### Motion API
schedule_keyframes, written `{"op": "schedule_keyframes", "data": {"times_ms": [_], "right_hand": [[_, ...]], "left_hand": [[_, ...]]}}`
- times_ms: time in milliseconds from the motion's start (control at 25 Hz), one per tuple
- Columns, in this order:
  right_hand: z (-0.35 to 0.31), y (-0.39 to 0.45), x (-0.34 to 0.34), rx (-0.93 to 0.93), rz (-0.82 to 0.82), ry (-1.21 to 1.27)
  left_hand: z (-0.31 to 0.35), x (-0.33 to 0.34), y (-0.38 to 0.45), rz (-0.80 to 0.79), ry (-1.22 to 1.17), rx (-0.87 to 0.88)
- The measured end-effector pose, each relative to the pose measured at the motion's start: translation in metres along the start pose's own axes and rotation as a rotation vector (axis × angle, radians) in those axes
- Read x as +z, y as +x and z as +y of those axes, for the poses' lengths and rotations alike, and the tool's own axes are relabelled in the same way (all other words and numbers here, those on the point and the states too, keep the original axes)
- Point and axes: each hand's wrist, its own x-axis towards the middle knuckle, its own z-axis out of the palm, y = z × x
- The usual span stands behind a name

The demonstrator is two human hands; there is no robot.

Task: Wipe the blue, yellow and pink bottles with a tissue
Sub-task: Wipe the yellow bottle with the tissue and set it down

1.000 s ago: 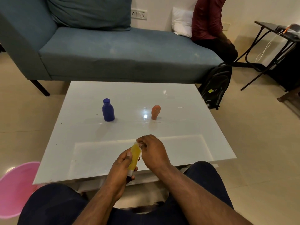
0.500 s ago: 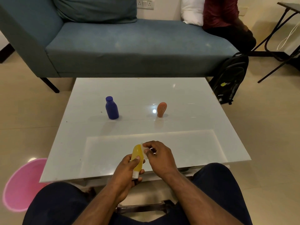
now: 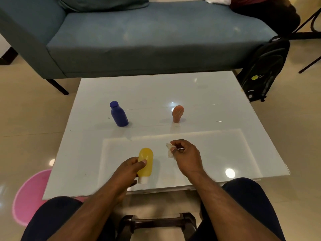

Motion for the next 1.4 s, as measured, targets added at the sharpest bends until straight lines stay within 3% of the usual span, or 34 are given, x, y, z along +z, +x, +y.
{"op": "schedule_keyframes", "data": {"times_ms": [440,880,1400], "right_hand": [[0.013,0.026,0.002,0.047,0.003,0.009],[0.020,0.036,0.003,0.093,0.004,0.041],[0.024,0.037,0.006,0.109,-0.023,0.021]], "left_hand": [[0.037,-0.001,0.078,0.061,-0.003,0.096],[0.095,-0.002,0.125,0.234,0.130,0.365],[0.109,-0.005,0.161,0.275,0.255,0.414]]}}
